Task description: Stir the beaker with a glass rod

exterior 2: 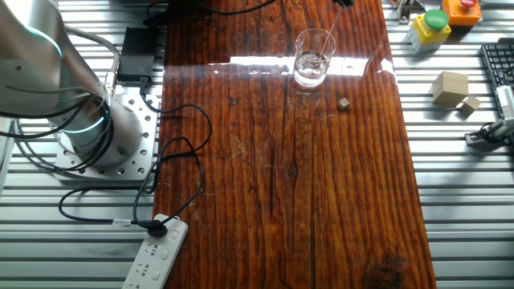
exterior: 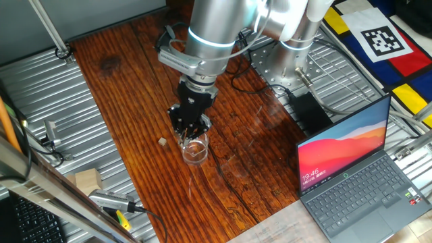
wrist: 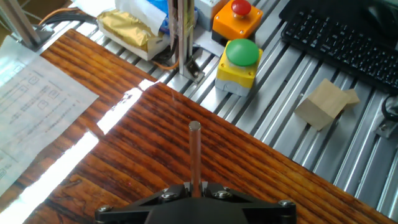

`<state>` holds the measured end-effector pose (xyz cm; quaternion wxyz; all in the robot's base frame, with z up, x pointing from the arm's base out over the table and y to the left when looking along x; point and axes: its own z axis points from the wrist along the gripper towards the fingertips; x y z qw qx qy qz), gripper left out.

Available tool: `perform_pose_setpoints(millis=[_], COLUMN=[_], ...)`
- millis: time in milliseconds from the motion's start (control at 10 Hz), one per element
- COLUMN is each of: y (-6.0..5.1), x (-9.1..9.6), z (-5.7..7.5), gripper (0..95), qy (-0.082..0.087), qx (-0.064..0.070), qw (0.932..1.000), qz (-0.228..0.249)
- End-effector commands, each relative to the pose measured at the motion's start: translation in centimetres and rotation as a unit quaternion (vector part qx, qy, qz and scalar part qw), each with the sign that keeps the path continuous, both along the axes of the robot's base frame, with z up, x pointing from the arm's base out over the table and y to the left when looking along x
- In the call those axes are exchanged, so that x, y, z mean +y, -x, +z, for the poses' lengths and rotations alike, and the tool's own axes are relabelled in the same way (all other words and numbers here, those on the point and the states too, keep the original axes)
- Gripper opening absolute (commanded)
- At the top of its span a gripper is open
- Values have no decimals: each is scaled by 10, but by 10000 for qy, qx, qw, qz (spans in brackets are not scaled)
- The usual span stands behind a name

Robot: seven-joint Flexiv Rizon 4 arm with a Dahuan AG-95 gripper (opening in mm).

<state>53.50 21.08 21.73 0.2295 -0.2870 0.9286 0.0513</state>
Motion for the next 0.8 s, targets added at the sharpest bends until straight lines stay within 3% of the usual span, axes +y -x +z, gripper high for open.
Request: perform_pose_setpoints(millis=[100,500,800], y=[2,19,23], x=[3,5,1], z=[-1,-3,-1], gripper=[0,0,0], qy=[-25,-81,-55], qx=[0,20,18], qw=[10000,9999,9999], qz=[-59,-146,-105])
